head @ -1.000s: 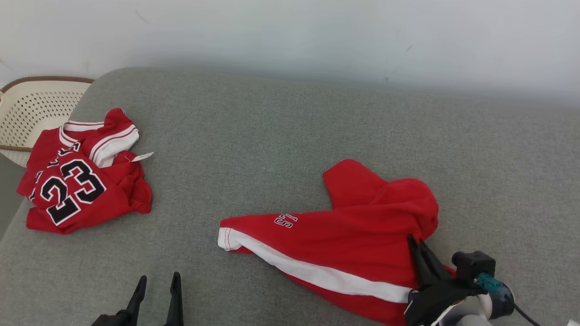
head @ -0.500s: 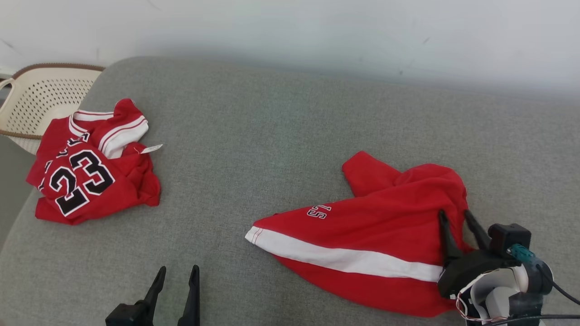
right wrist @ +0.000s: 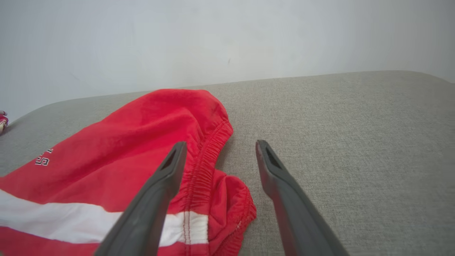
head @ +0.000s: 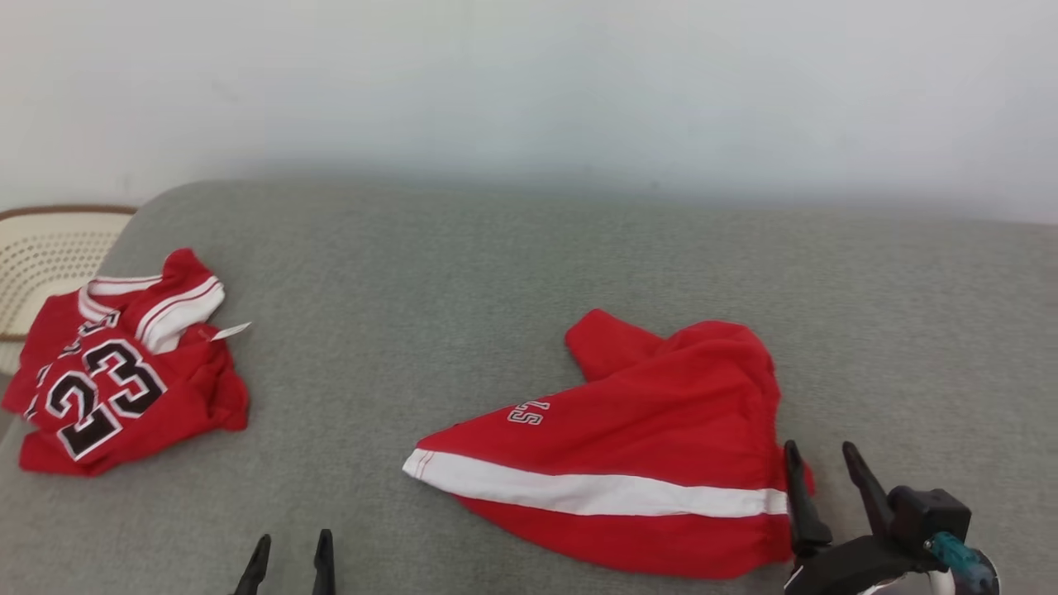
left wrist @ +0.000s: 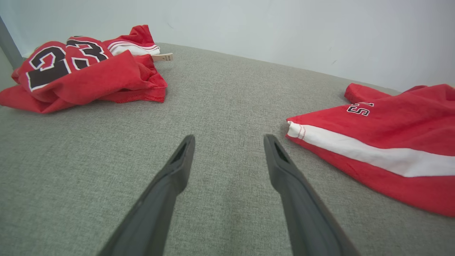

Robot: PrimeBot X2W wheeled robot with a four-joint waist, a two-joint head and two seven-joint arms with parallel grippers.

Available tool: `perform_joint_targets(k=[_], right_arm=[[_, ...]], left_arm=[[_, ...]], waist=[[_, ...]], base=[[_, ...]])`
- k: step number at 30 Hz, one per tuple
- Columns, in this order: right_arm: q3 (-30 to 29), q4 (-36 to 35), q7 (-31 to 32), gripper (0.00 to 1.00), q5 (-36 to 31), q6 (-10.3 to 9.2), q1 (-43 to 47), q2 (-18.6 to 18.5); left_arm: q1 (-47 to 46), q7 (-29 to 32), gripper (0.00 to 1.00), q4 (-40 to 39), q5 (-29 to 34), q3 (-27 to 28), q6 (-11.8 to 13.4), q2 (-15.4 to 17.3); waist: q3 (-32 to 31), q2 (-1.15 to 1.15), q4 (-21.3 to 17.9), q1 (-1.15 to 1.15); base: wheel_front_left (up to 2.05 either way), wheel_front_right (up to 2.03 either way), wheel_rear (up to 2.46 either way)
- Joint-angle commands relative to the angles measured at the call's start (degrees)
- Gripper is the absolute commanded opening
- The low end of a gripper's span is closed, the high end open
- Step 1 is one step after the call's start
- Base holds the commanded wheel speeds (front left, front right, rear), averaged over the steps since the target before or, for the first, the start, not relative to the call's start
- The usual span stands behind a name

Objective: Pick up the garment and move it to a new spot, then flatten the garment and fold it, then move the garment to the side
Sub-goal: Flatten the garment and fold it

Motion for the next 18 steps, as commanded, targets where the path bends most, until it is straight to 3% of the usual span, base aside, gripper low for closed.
perform_joint_targets(k=[1,18], right_arm=[[0.4,-1.7,0.0,1.00,-0.5,-0.04,1.6,0.5],[2.7,-11.3,0.0,1.00,-2.4,-0.04,9.8,0.8]], left_arm=[[1.4,-0.1,1.00,-0.5,0.7,0.6,0.2,0.0],[5.7,-0.1,1.00,-2.9,4.5,4.0,1.6,0.0]], waist=[[-2.0,0.00,-3.0,0.00],[-5.8,0.00,-7.9,0.00]], base=[[0.00,0.00,0.00],[0.00,0.00,0.00]])
